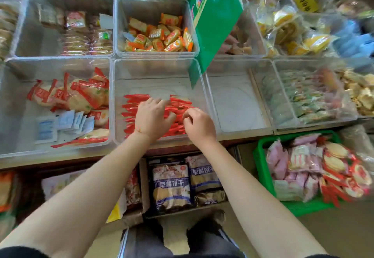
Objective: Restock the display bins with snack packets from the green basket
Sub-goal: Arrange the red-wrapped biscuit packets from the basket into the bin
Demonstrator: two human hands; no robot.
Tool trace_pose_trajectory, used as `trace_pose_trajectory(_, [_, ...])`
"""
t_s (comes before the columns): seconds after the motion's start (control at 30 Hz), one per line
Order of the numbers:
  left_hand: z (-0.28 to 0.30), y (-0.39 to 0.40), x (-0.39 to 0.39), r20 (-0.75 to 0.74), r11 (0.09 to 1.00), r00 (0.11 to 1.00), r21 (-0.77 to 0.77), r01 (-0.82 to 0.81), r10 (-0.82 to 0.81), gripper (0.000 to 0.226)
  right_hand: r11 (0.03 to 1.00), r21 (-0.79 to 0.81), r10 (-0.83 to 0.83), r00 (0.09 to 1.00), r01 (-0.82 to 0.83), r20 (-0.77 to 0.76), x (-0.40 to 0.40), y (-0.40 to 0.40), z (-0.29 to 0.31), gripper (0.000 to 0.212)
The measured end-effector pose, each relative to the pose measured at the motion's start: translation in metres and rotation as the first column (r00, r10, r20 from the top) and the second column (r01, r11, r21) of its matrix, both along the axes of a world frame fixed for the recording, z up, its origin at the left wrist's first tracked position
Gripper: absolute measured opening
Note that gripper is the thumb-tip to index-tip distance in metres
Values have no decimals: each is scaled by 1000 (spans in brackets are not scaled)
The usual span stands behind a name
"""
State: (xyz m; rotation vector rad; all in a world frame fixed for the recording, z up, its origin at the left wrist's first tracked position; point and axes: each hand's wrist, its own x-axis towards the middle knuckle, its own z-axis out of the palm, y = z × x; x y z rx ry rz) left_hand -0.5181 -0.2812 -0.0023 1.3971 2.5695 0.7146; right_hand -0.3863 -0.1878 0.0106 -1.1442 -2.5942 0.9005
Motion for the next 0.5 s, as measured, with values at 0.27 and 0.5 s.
trace_pose_trajectory(0.27, [-13, 90, 204, 238, 996, 968, -67, -62, 76, 21, 993, 38, -103, 990, 107, -94, 181, 90, -27, 29])
trace_pose_trajectory(0.5, [-74, 199, 402, 493, 960, 868, -265, 87, 58, 29, 995, 94, -23, 1000, 23, -1, 369, 212, -65, 26])
